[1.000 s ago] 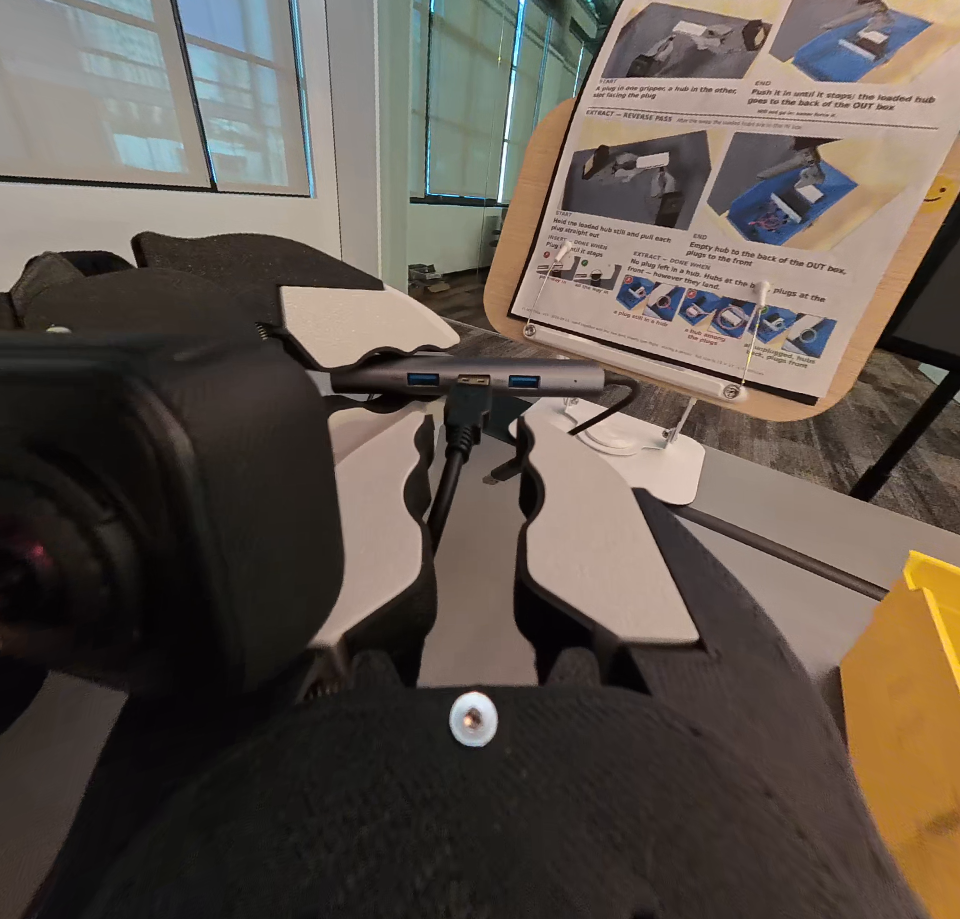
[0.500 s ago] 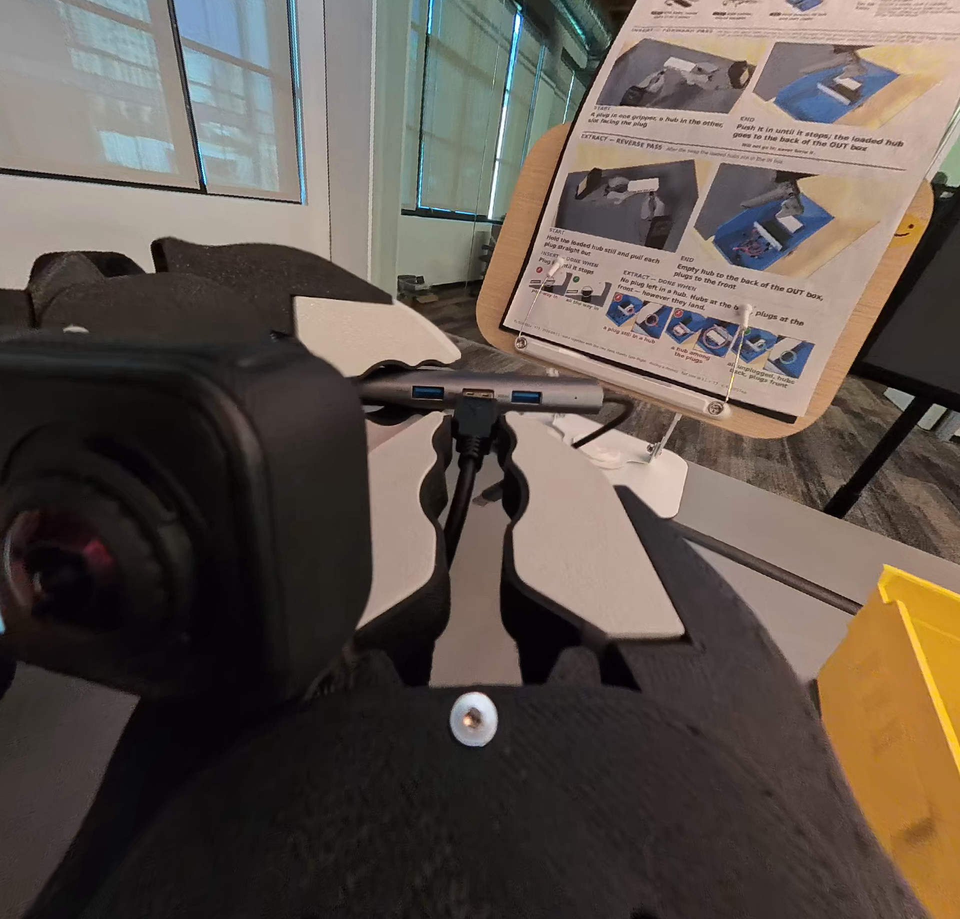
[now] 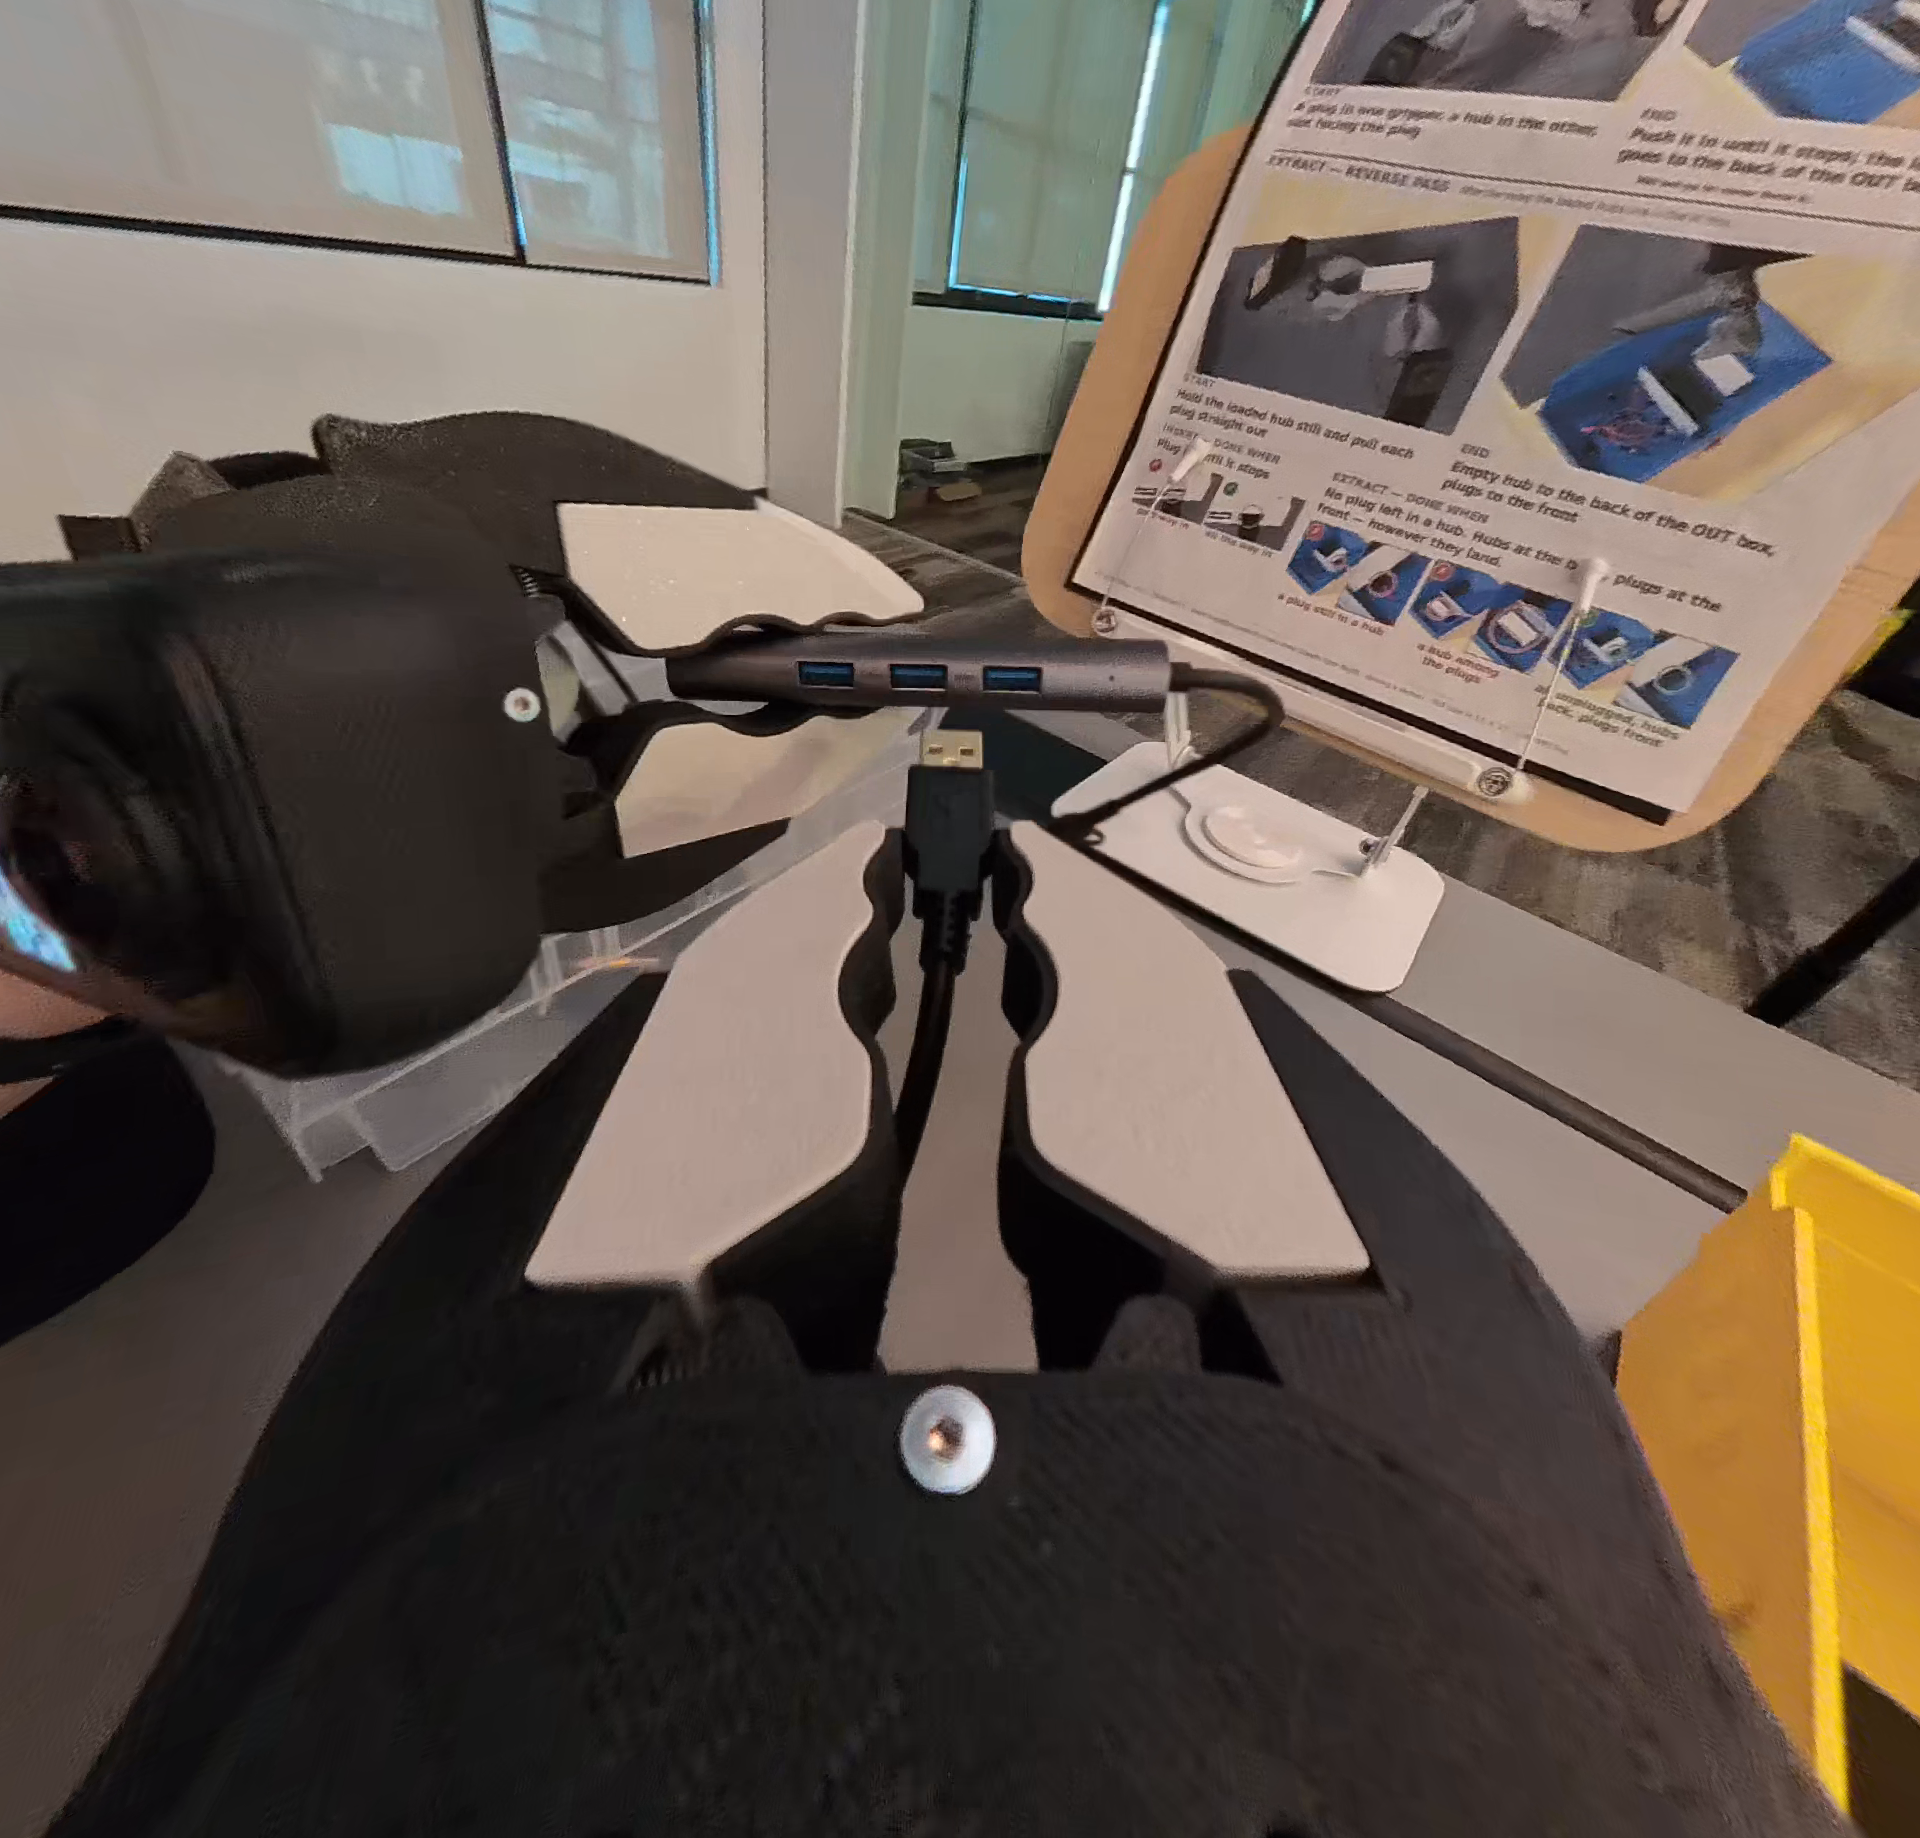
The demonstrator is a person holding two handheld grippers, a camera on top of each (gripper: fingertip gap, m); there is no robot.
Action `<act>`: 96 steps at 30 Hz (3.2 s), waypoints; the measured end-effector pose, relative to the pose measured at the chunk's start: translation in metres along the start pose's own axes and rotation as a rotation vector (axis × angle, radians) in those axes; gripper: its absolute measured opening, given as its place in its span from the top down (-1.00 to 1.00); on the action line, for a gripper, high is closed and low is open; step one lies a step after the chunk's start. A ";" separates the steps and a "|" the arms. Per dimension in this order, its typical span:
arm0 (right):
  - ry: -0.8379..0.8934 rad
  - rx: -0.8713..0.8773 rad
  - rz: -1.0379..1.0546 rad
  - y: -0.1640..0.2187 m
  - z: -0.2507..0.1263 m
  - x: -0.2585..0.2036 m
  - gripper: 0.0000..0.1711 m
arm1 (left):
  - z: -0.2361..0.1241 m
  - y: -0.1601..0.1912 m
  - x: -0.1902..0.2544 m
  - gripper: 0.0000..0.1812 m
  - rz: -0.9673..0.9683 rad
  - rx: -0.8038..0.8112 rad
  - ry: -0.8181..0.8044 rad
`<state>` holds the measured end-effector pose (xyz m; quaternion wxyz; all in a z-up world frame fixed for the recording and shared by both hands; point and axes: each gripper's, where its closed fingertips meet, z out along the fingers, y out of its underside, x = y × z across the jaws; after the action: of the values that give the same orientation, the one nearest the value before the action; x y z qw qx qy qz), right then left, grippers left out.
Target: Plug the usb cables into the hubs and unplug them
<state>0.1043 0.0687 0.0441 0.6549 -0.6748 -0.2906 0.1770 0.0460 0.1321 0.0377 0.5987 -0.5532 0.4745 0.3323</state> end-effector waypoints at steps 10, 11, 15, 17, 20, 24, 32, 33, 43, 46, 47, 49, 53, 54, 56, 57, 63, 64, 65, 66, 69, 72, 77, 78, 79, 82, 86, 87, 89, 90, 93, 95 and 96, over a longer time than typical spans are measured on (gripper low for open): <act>-0.032 -0.114 -0.054 -0.002 -0.004 0.002 0.80 | -0.002 -0.006 0.001 0.83 0.069 -0.003 -0.036; -0.023 -0.127 -0.059 -0.002 -0.004 0.003 0.80 | -0.002 -0.006 0.001 0.82 0.072 -0.002 -0.037; -0.011 -0.157 -0.074 0.000 -0.002 0.006 0.80 | -0.003 -0.006 0.001 0.82 0.078 -0.003 -0.034; -0.009 -0.163 -0.066 0.000 -0.002 0.008 0.80 | -0.002 -0.007 0.002 0.82 0.083 -0.004 -0.031; -0.022 -0.187 -0.027 0.002 0.000 0.009 0.80 | -0.002 -0.006 0.004 0.82 0.092 -0.012 -0.027; -0.004 -0.215 -0.029 0.003 0.002 0.013 0.80 | -0.002 -0.006 0.005 0.82 0.106 -0.014 -0.032; -0.014 -0.296 0.041 0.010 0.006 0.017 0.80 | -0.002 -0.009 0.008 0.83 0.124 -0.010 -0.031; -0.019 -0.303 0.053 0.011 0.007 0.017 0.80 | -0.002 -0.009 0.009 0.82 0.125 -0.011 -0.025; -0.030 -0.416 0.097 0.021 0.006 0.019 0.80 | -0.002 -0.010 0.014 0.82 0.168 -0.014 -0.016; -0.035 -0.476 0.124 0.028 0.006 0.020 0.80 | -0.001 -0.010 0.017 0.83 0.207 -0.017 -0.018; -0.038 -0.493 0.139 0.030 0.005 0.020 0.80 | -0.001 -0.011 0.019 0.83 0.211 -0.019 -0.016; -0.048 -0.537 0.170 0.034 0.005 0.021 0.80 | 0.000 -0.011 0.022 0.83 0.242 -0.021 -0.013; -0.041 -0.577 0.161 0.037 0.005 0.022 0.80 | 0.000 -0.012 0.026 0.82 0.278 -0.027 -0.007; -0.037 -0.572 0.148 0.036 0.006 0.022 0.80 | 0.000 -0.011 0.026 0.82 0.278 -0.029 -0.006; -0.032 -0.547 0.118 0.034 0.007 0.022 0.80 | 0.000 -0.011 0.026 0.82 0.260 -0.028 0.001; -0.031 -0.524 0.110 0.032 0.008 0.022 0.80 | 0.000 -0.010 0.026 0.82 0.244 -0.029 0.007; -0.038 -0.316 0.044 0.016 0.009 0.020 0.80 | -0.002 -0.010 0.021 0.82 0.139 -0.020 0.039; -0.036 -0.287 0.027 0.015 0.008 0.021 0.80 | -0.002 -0.011 0.020 0.82 0.142 -0.019 0.032; -0.031 -0.263 0.019 0.014 0.008 0.021 0.80 | -0.003 -0.012 0.020 0.82 0.139 -0.015 0.033; -0.028 -0.232 0.011 0.013 0.008 0.021 0.81 | -0.003 -0.013 0.021 0.82 0.132 -0.014 0.037; -0.025 -0.147 0.008 0.011 0.007 0.021 0.81 | -0.004 -0.014 0.021 0.82 0.100 -0.009 0.050; -0.014 -0.066 -0.003 0.007 0.005 0.021 0.81 | -0.005 -0.016 0.023 0.82 0.050 0.001 0.079; 0.007 -0.010 -0.051 0.007 0.004 0.022 0.80 | -0.006 -0.018 0.025 0.82 0.046 0.000 0.082; 0.006 -0.015 -0.045 0.008 0.004 0.022 0.80 | -0.006 -0.018 0.026 0.82 0.053 -0.002 0.083; 0.006 -0.019 -0.033 0.009 0.003 0.022 0.81 | -0.005 -0.018 0.026 0.82 0.071 -0.002 0.074; 0.010 -0.087 -0.008 0.014 0.003 0.024 0.81 | -0.005 -0.020 0.027 0.82 0.171 0.000 0.035; -0.023 -0.181 0.079 0.017 0.000 0.026 0.81 | -0.004 -0.023 0.032 0.82 0.199 0.034 0.029; -0.036 -0.195 0.094 0.018 -0.001 0.026 0.80 | -0.005 -0.024 0.033 0.82 0.193 0.039 0.038; -0.047 -0.201 0.109 0.018 -0.002 0.027 0.81 | -0.005 -0.025 0.034 0.82 0.179 0.044 0.047; -0.046 -0.205 0.106 0.019 -0.003 0.027 0.80 | -0.005 -0.026 0.034 0.82 0.185 0.046 0.045; -0.042 -0.200 0.104 0.020 -0.003 0.027 0.80 | -0.005 -0.026 0.036 0.82 0.155 0.055 0.059; -0.046 -0.194 0.107 0.020 -0.003 0.027 0.80 | -0.005 -0.026 0.036 0.82 0.136 0.057 0.062; -0.047 -0.186 0.110 0.020 -0.002 0.027 0.80 | -0.005 -0.026 0.037 0.82 0.107 0.061 0.076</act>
<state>0.1296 0.0840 0.0288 0.5719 -0.7431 -0.2835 0.2008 0.0812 0.1181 0.0129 0.5784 -0.5208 0.5356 0.3277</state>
